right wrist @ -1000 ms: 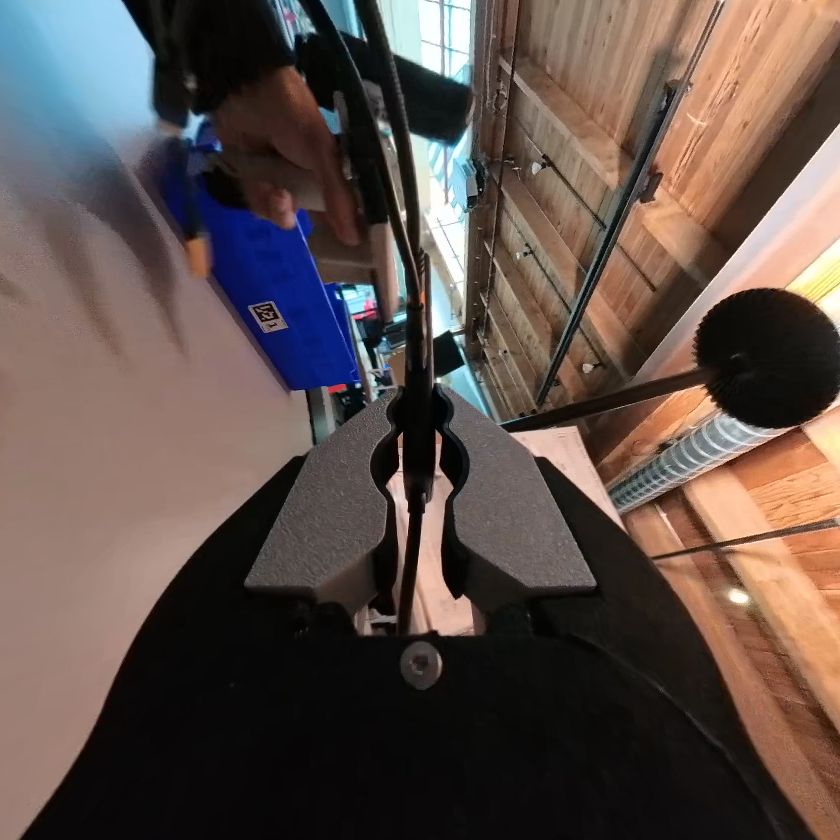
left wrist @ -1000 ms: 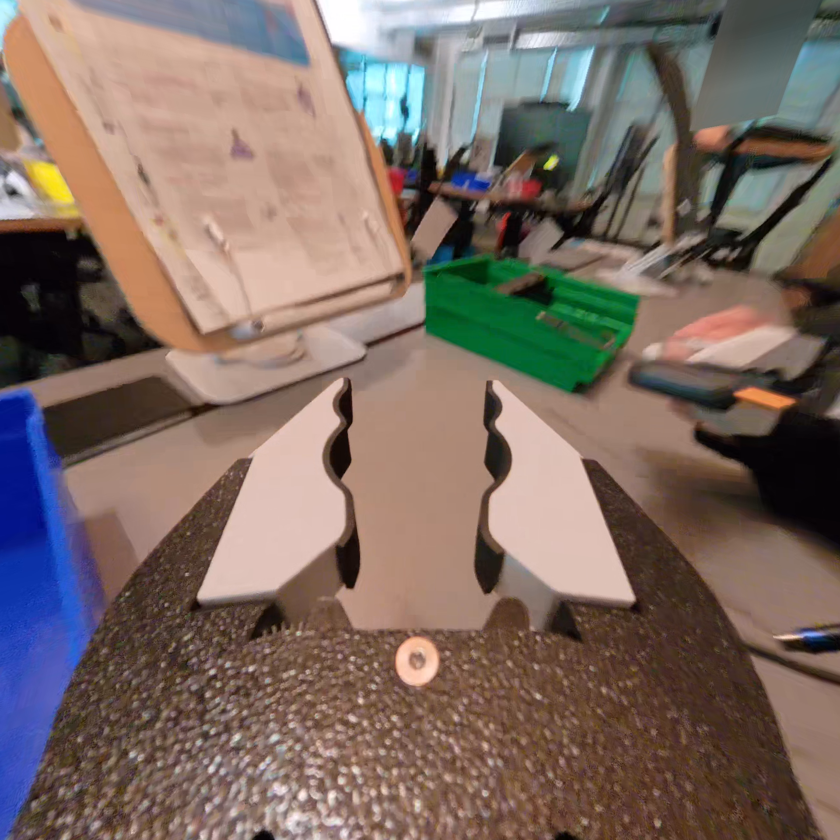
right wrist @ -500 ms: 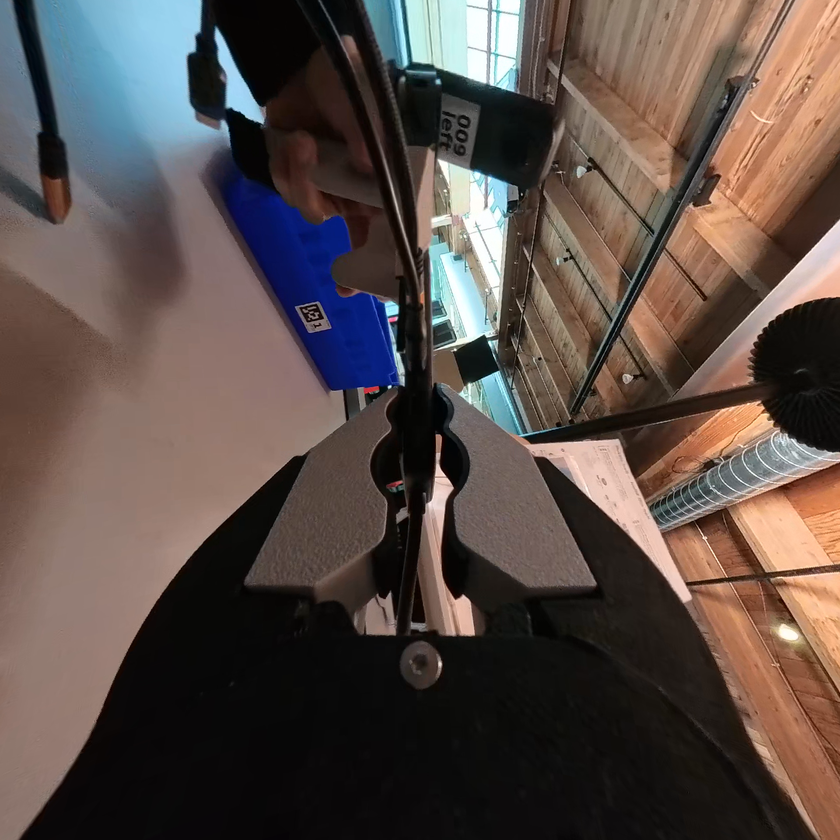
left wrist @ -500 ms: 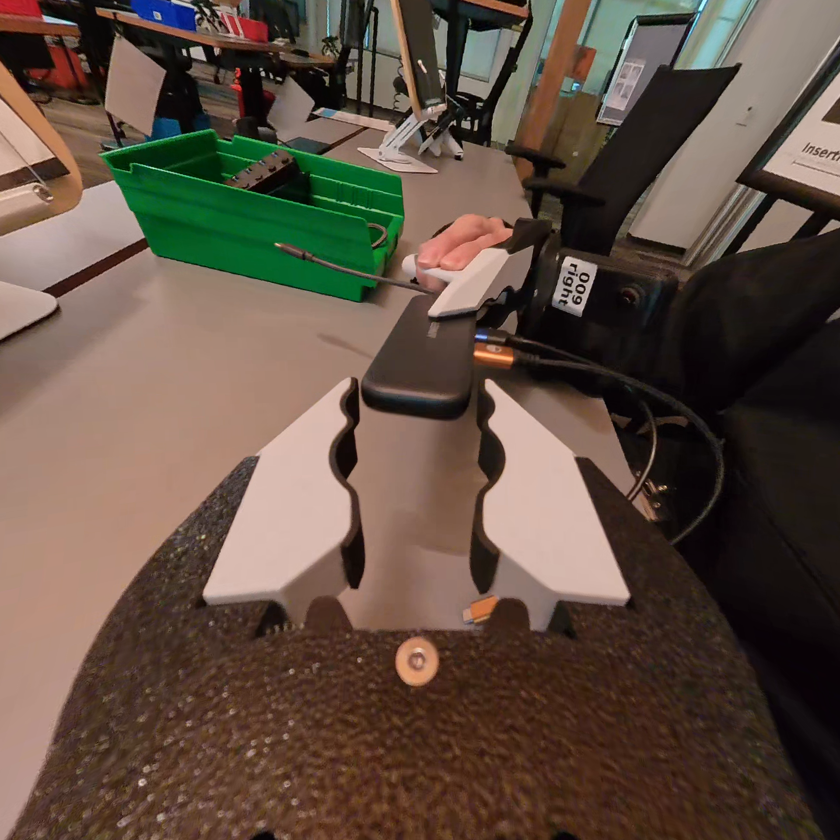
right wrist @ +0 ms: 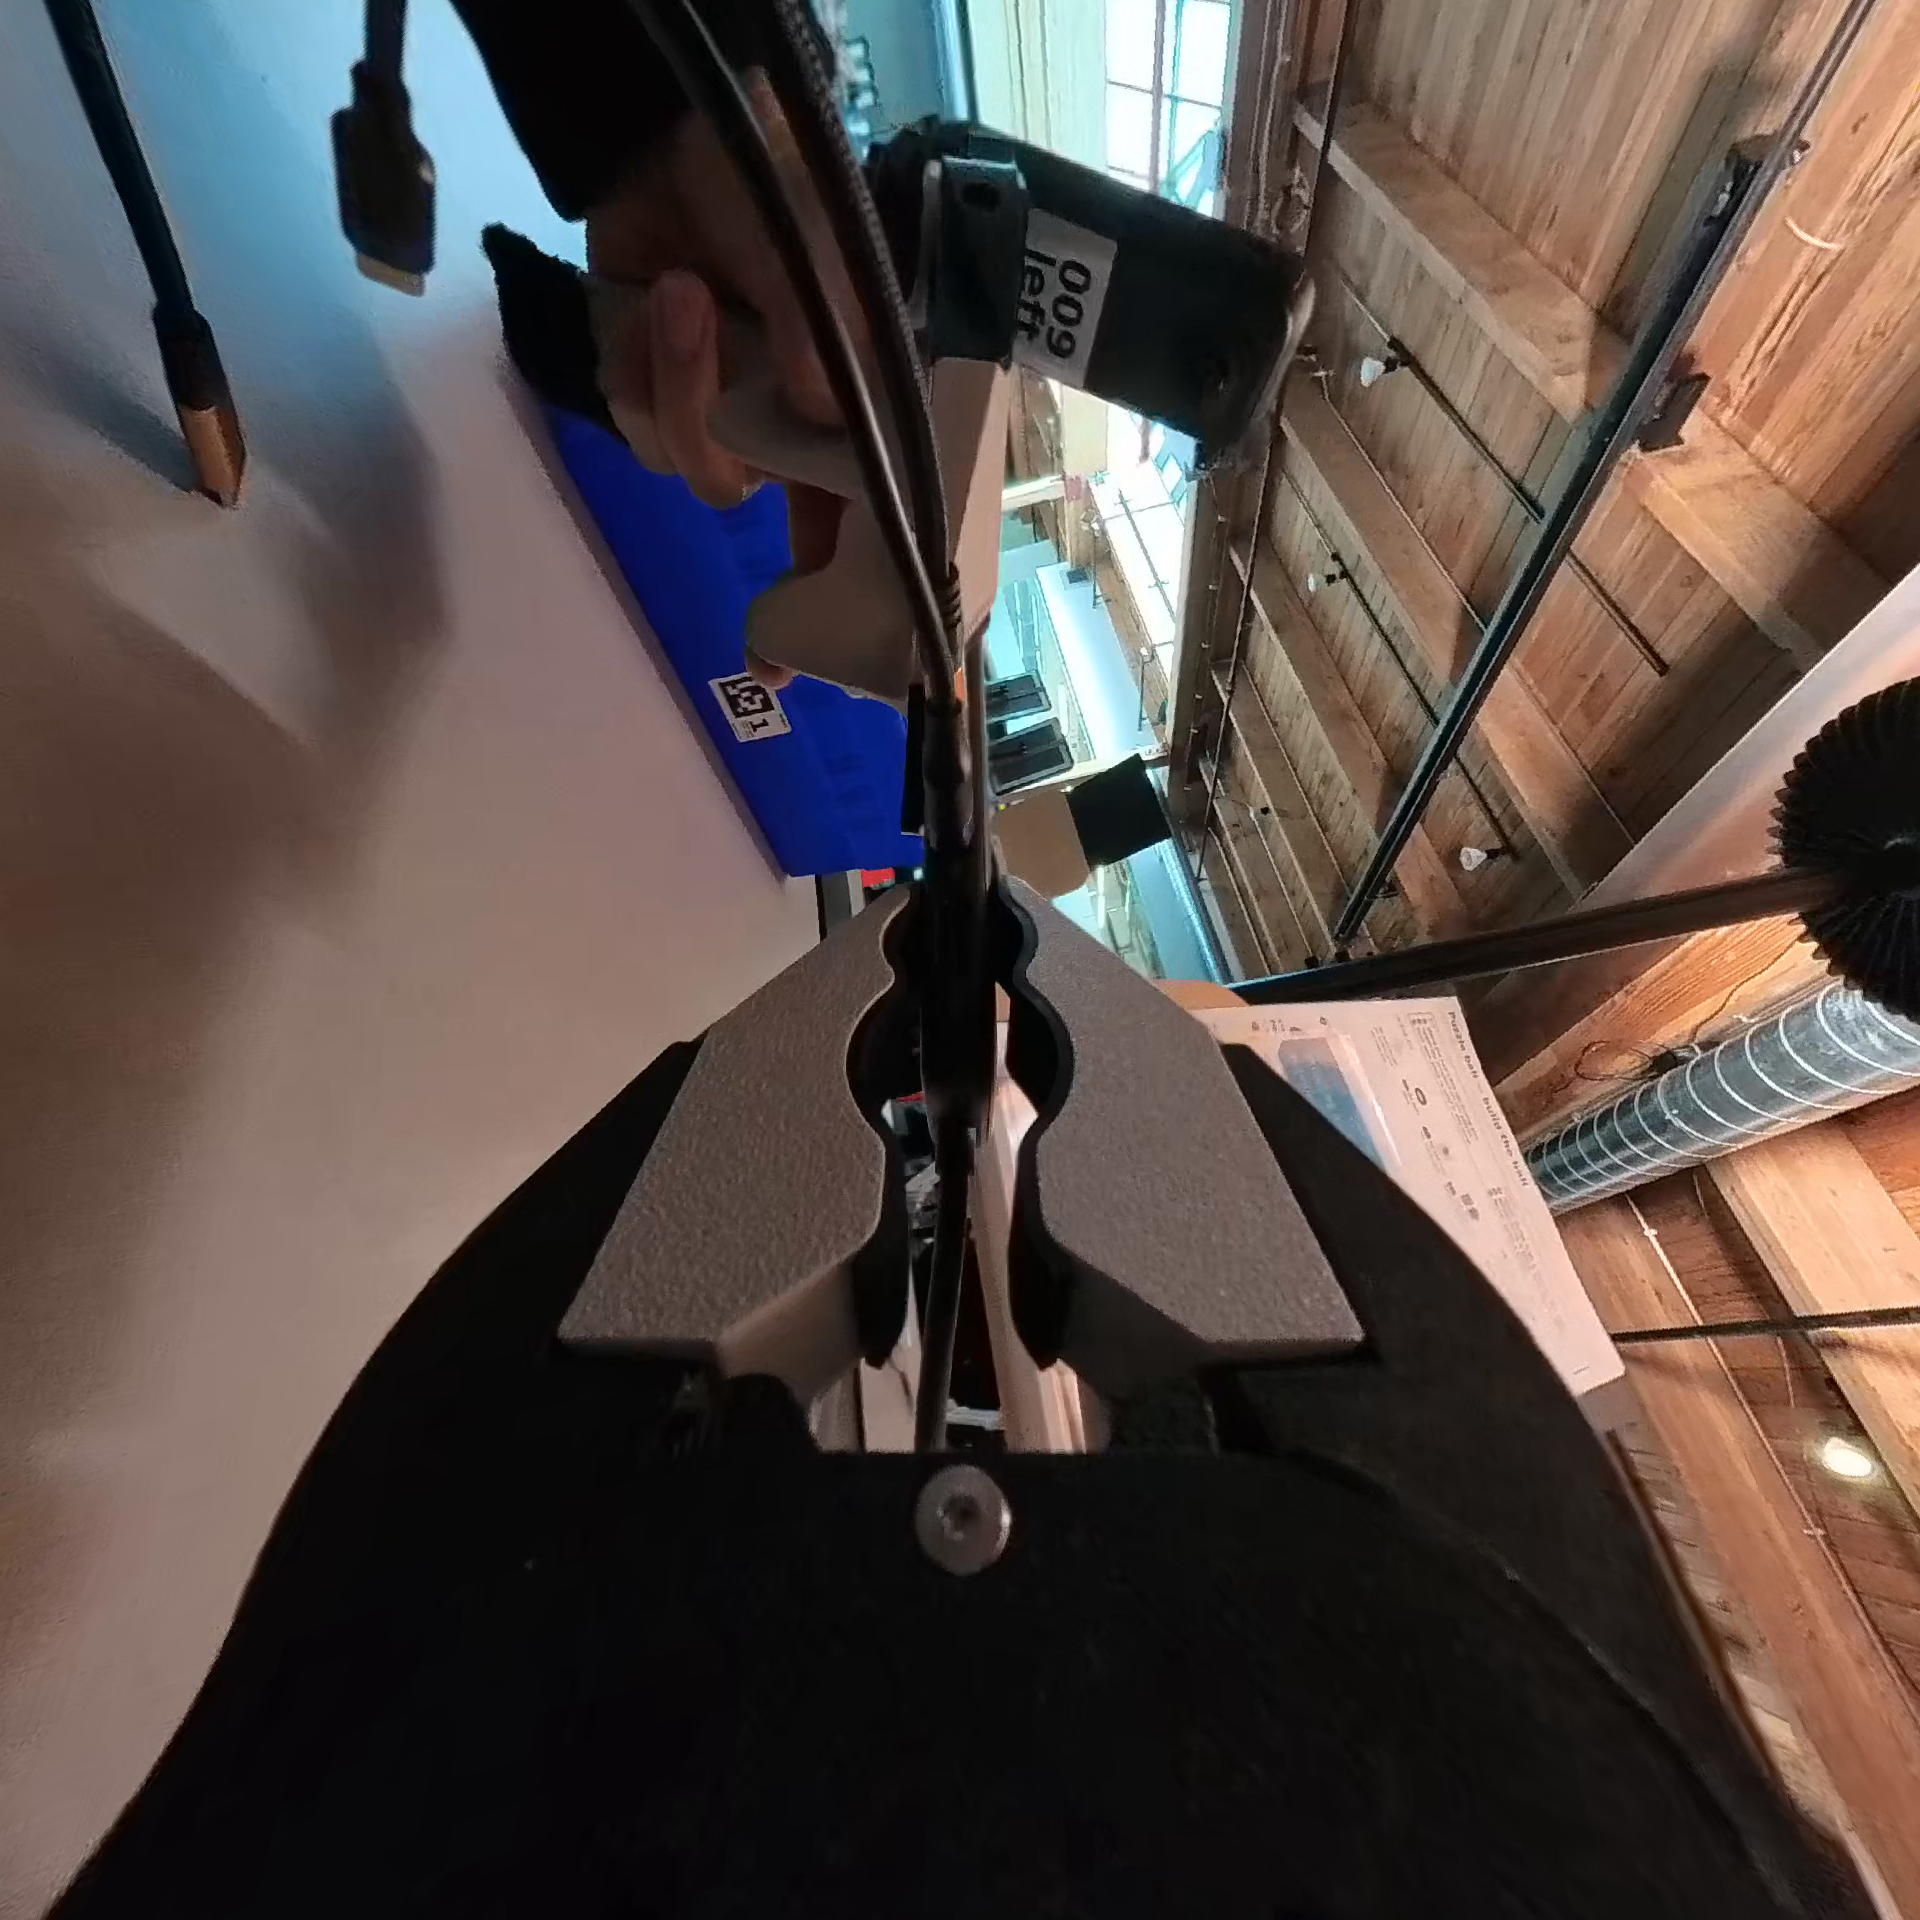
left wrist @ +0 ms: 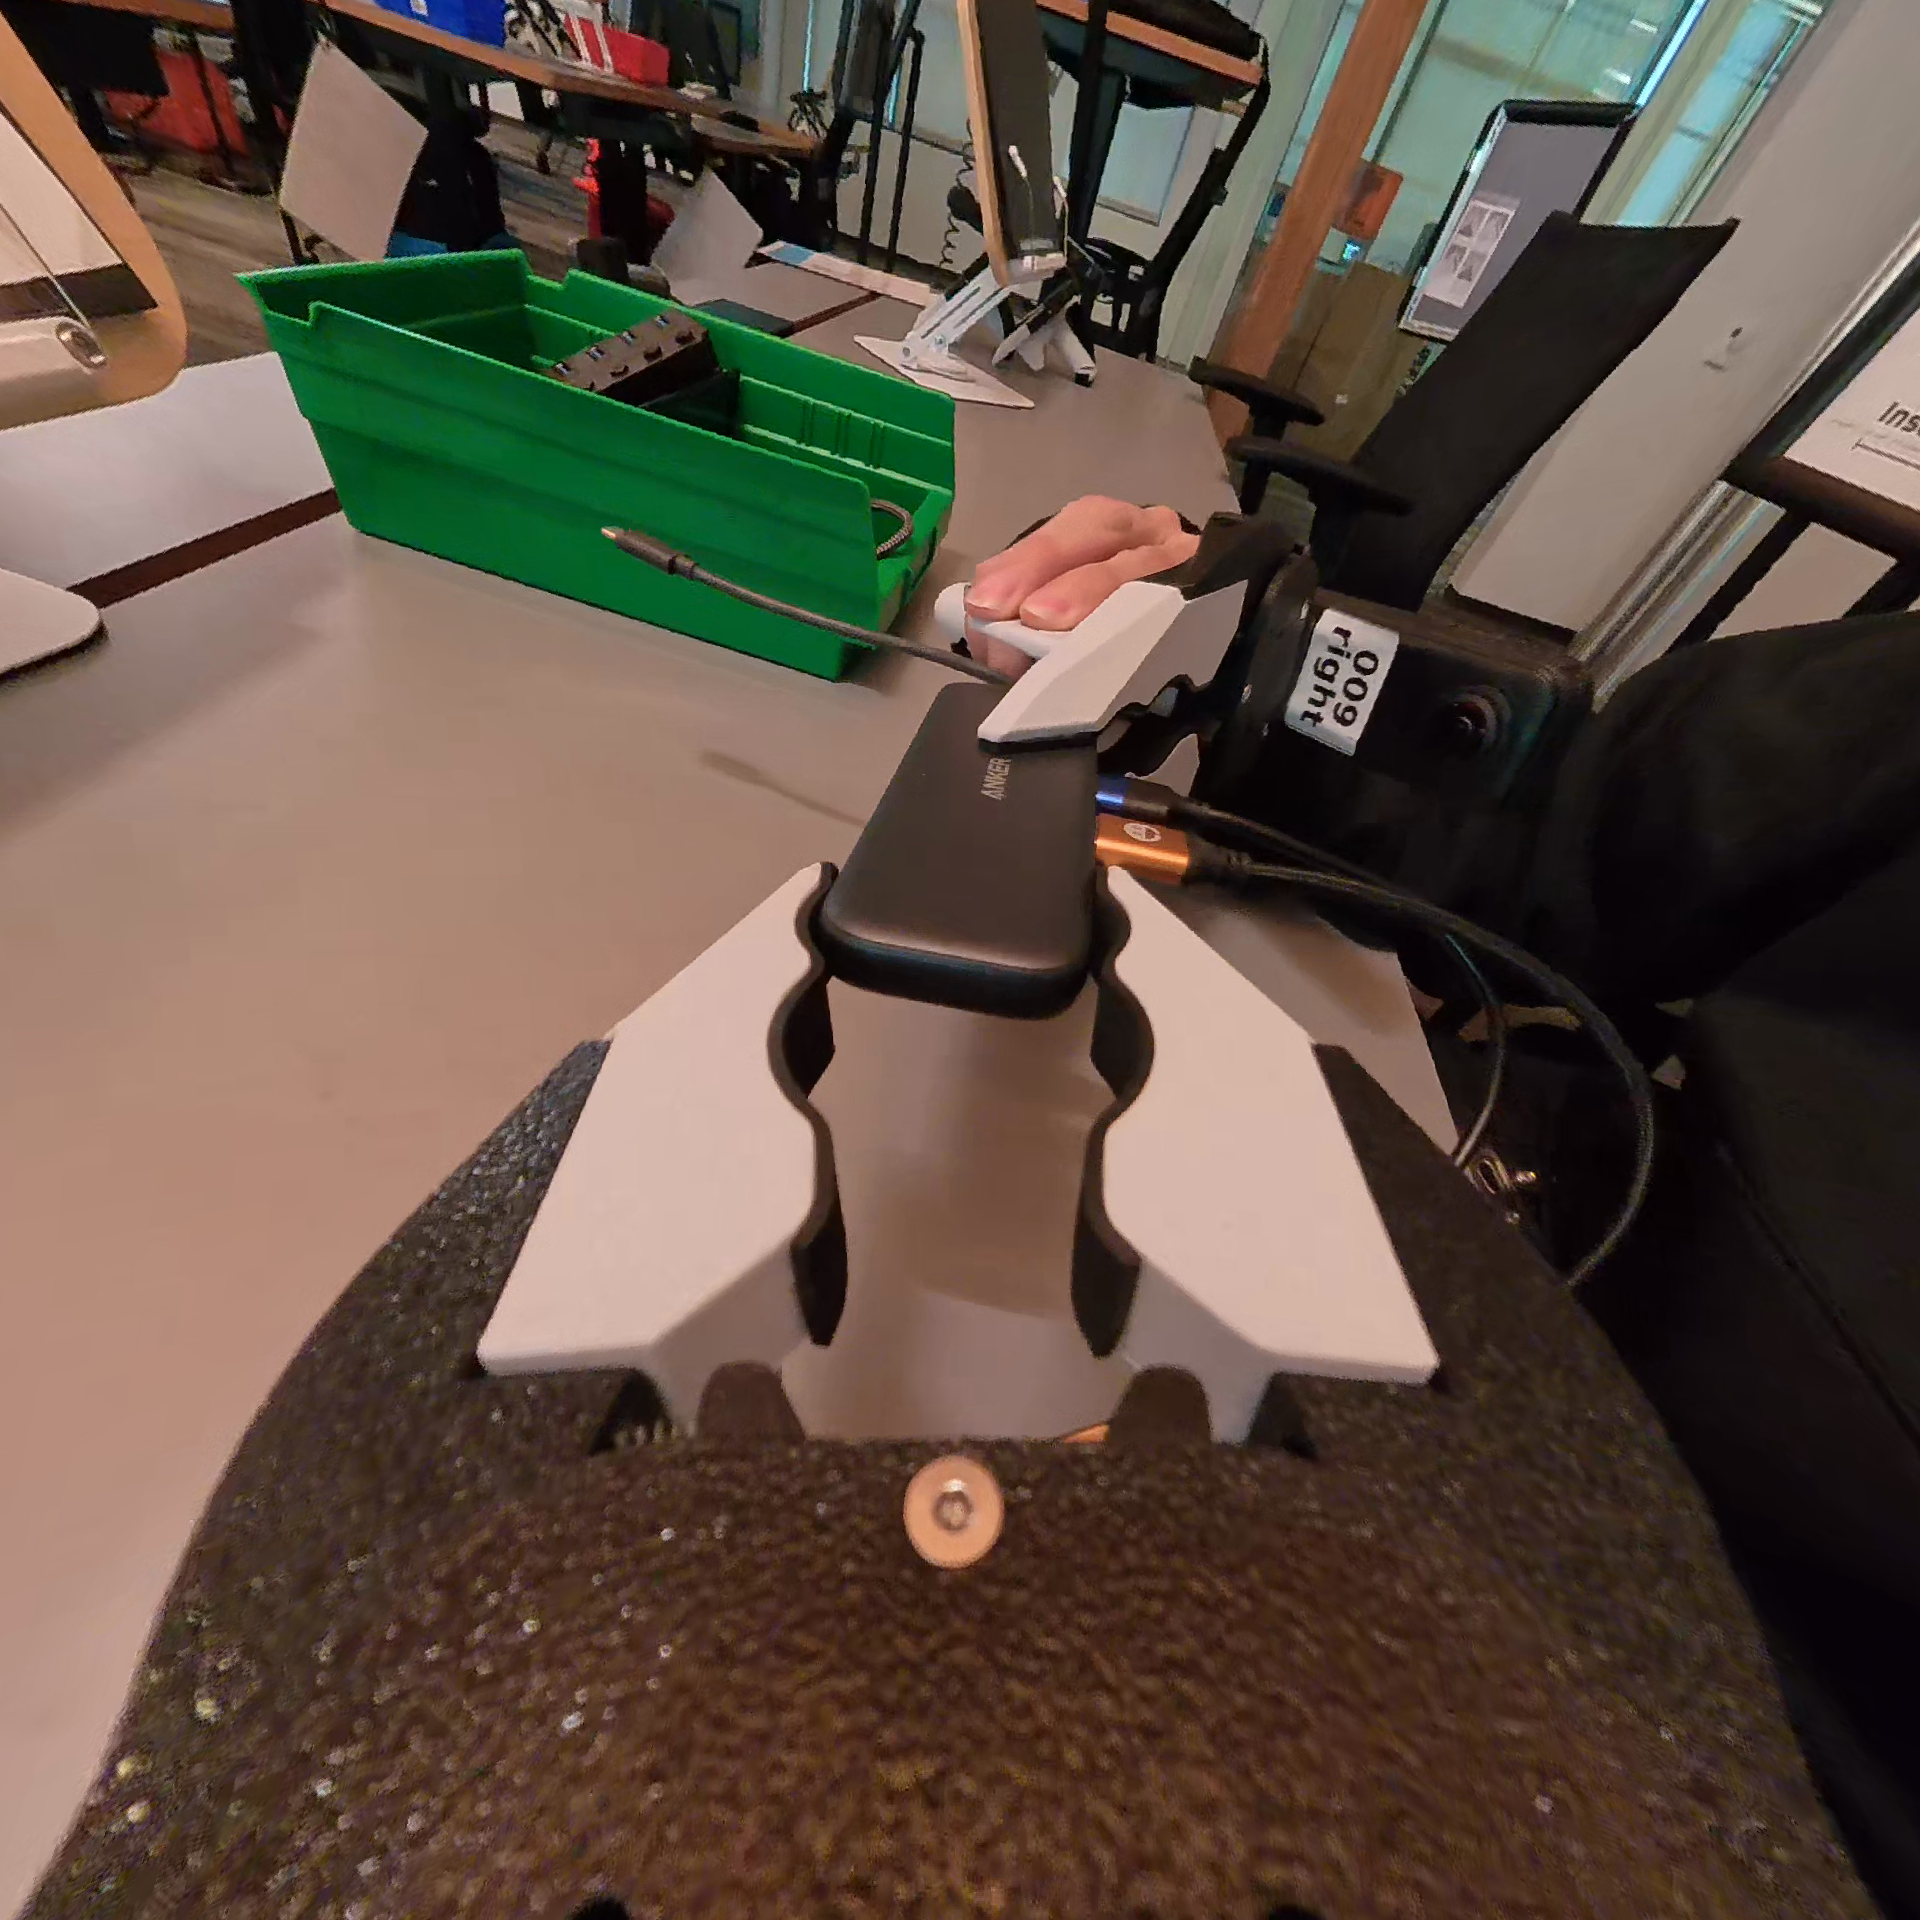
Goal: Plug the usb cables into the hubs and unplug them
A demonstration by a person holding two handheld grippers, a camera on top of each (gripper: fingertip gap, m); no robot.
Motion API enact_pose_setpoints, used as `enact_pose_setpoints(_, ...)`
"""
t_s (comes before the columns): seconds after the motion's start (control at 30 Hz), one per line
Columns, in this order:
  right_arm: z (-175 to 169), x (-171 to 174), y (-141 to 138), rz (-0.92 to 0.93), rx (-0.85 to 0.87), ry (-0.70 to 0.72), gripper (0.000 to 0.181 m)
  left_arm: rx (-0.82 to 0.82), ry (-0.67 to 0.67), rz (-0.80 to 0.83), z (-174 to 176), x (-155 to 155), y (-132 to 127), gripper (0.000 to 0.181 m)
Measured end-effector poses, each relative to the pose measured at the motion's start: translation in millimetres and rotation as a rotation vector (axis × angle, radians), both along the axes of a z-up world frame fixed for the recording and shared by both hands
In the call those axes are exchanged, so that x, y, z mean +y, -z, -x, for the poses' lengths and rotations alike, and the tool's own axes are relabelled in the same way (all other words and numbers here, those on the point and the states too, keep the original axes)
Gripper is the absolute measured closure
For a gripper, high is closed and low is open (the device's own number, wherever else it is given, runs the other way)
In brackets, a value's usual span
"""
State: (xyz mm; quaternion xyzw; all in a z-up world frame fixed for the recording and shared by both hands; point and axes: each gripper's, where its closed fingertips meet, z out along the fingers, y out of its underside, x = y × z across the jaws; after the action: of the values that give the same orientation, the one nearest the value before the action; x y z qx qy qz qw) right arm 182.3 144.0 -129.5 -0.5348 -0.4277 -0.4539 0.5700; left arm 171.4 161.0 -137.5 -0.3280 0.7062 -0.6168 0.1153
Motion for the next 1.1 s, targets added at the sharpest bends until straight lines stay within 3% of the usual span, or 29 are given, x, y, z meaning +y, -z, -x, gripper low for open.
enact_pose_setpoints(0.1, -6, 0, 2, 0.009, 0.087, -0.017, 0.169, -0.046, -0.039, -0.028, -7, 2, 0, 0.135)
enact_pose_setpoints(0.17, -24, -2, -4, -0.009, 0.247, 0.006, 0.125, -0.103, -0.185, -0.118, -23, 17, 1, 0.136)
enact_pose_setpoints(0.27, -63, -15, -14, -0.017, 0.681, 0.060, 0.092, -0.230, -0.464, -0.258, -48, 49, -6, 0.136)
enact_pose_setpoints(0.37, -65, -20, -43, -0.102, 1.126, -0.078, 0.092, -0.381, -0.719, -0.315, -64, 69, -20, 0.136)
enact_pose_setpoints(0.43, -57, -12, -51, -0.110, 1.296, -0.154, 0.105, -0.499, -0.869, -0.361, -70, 76, -27, 0.136)
enact_pose_setpoints(0.6, -57, 21, -26, -0.051, 1.331, -0.010, 0.120, -0.631, -0.999, -0.410, -71, 64, -40, 0.136)
enact_pose_setpoints(0.73, -55, 31, -24, -0.075, 1.348, 0.013, 0.131, -0.669, -0.967, -0.418, -75, 50, -37, 0.136)
enact_pose_setpoints(1.1, -68, 29, -18, -0.122, 1.317, 0.063, 0.163, -0.585, -0.942, -0.225, -78, 49, -34, 0.136)
